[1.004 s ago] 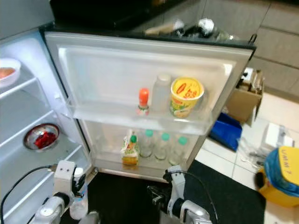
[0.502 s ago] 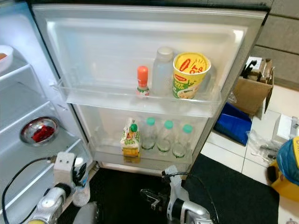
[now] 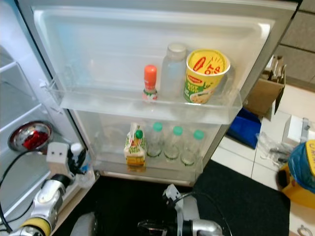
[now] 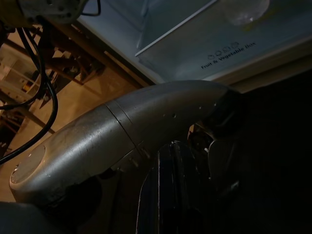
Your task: Restocking fridge
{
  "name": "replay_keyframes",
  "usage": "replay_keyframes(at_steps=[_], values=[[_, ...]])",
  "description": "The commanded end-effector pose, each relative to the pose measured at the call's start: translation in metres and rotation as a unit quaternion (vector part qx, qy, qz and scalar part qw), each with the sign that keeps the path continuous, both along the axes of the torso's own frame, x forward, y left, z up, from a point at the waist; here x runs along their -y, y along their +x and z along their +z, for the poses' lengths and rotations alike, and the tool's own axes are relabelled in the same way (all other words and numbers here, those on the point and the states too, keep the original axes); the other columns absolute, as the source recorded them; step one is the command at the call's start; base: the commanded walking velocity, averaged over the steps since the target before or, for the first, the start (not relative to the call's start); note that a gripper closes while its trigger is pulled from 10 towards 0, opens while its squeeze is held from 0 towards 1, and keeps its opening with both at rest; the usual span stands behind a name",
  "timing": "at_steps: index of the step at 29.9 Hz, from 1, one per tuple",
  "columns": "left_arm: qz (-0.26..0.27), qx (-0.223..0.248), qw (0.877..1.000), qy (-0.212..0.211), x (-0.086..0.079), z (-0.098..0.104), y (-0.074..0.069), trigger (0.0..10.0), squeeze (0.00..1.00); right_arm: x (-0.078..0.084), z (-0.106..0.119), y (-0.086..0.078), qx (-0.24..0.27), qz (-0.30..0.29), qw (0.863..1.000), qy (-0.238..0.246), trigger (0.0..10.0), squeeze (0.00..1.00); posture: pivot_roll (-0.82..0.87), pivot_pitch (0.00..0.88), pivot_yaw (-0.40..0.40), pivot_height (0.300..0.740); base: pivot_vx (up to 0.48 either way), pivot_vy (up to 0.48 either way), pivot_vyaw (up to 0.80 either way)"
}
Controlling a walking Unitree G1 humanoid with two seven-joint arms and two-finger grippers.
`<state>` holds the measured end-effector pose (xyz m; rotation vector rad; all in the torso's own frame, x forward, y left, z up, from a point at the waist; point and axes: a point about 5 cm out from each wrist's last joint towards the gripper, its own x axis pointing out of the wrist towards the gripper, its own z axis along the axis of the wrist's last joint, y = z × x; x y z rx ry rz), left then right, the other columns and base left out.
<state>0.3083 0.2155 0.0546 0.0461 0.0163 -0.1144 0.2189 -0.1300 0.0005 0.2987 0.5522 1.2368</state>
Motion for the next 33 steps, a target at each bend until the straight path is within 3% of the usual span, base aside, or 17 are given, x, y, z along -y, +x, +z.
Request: replay_keyframes(at_steps=[1, 12, 19, 27, 33], values=[[0.003, 0.017, 1.0, 0.007, -0.008, 0.005, -0.001, 10.0, 0.0, -0.001, -0.002, -0.004, -0.006, 0.012, 1.0, -0.002, 10.0, 0.0, -0.09, 0.131, -0.007, 0.46, 0.0, 0.0, 0.0], [-0.08, 0.056, 0.994, -0.052, -0.001, 0.02, 0.002, 10.0, 0.0, -0.009, 0.014, -0.007, 0.011, 0.054, 0.998, -0.003, 10.0, 0.0, -0.08, 0.131, -0.008, 0.46, 0.0, 0.0, 0.0], [-0.183, 0.073, 0.975, -0.1, 0.021, 0.03, 0.003, 10.0, 0.0, -0.01, 0.015, -0.007, 0.008, 0.061, 0.998, -0.02, 10.0, 0.0, -0.08, 0.128, -0.011, 0.46, 0.0, 0.0, 0.0], [-0.211, 0.081, 0.969, -0.104, 0.025, 0.036, 0.003, 10.0, 0.0, -0.008, 0.009, -0.015, -0.004, 0.082, 0.995, -0.051, 10.0, 0.0, -0.08, 0.13, -0.011, 0.46, 0.0, 0.0, 0.0], [-0.213, 0.085, 0.968, -0.103, 0.019, 0.041, 0.003, 10.0, 0.0, 0.005, 0.005, -0.017, -0.013, 0.062, 0.996, -0.063, 10.0, 0.0, -0.08, 0.133, -0.01, 0.46, 0.0, 0.0, 0.0]])
